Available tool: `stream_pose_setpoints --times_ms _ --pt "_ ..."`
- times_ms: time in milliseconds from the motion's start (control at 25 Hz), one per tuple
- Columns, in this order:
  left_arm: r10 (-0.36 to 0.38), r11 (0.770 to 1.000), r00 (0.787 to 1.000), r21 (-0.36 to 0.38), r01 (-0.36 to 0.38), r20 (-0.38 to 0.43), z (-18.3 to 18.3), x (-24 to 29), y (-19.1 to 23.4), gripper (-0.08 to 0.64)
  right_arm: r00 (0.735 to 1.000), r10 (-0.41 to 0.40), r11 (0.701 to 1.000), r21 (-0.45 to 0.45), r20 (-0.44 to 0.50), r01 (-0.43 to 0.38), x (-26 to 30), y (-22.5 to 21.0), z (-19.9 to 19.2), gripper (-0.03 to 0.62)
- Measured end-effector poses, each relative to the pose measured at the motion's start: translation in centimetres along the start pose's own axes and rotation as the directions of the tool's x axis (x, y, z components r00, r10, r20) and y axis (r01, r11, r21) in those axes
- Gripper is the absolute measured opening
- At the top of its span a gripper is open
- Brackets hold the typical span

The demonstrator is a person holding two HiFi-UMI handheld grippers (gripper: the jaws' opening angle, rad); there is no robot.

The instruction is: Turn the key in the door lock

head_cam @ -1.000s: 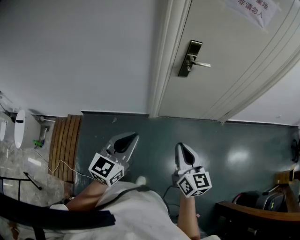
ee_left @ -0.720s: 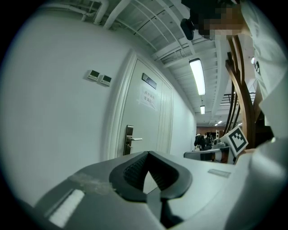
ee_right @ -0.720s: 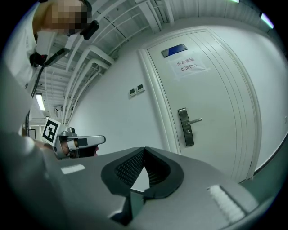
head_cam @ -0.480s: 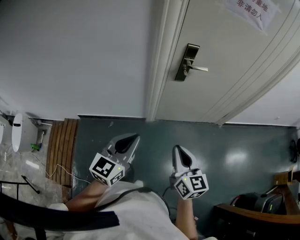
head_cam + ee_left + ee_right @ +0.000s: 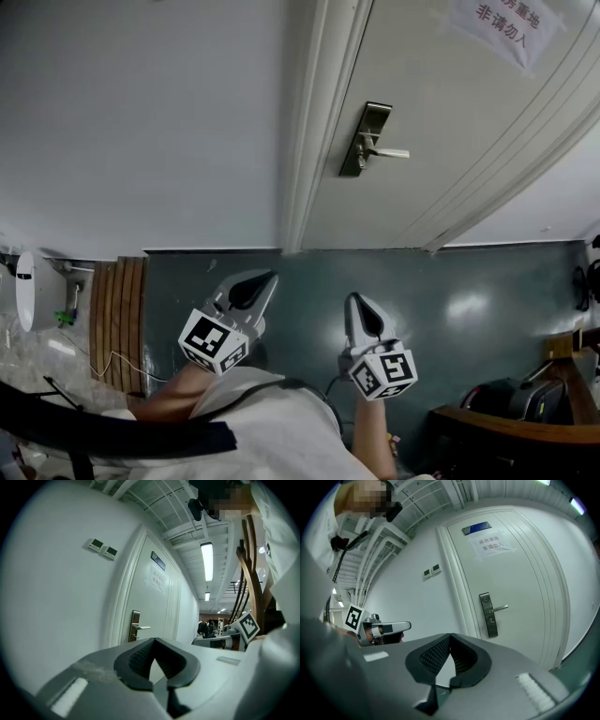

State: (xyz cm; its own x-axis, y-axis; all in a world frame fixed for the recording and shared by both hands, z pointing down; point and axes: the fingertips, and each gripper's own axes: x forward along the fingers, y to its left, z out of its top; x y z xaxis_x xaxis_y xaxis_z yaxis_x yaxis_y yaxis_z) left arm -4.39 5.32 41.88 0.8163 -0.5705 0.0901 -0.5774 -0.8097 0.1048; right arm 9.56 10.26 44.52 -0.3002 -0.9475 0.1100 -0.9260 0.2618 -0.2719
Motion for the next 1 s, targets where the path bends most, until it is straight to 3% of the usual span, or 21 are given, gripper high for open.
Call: stream_pose_setpoints --times_ms 520,1000 --pt "-0.070 0.997 0.998 -0.012 0.070 -0.001 2.7 6.8 9.7 0.003 0.997 -0.072 0.997 -0.016 -0.001 0.072 10.4 -2.0 3.4 0.009" --pt "-0.196 0.981 0.980 -0.023 0.195 -0.034 2.5 12.1 15.5 0.003 0.987 -0.161 0.987 -0.006 0.008 0.161 17.2 -4.3 4.5 0.009"
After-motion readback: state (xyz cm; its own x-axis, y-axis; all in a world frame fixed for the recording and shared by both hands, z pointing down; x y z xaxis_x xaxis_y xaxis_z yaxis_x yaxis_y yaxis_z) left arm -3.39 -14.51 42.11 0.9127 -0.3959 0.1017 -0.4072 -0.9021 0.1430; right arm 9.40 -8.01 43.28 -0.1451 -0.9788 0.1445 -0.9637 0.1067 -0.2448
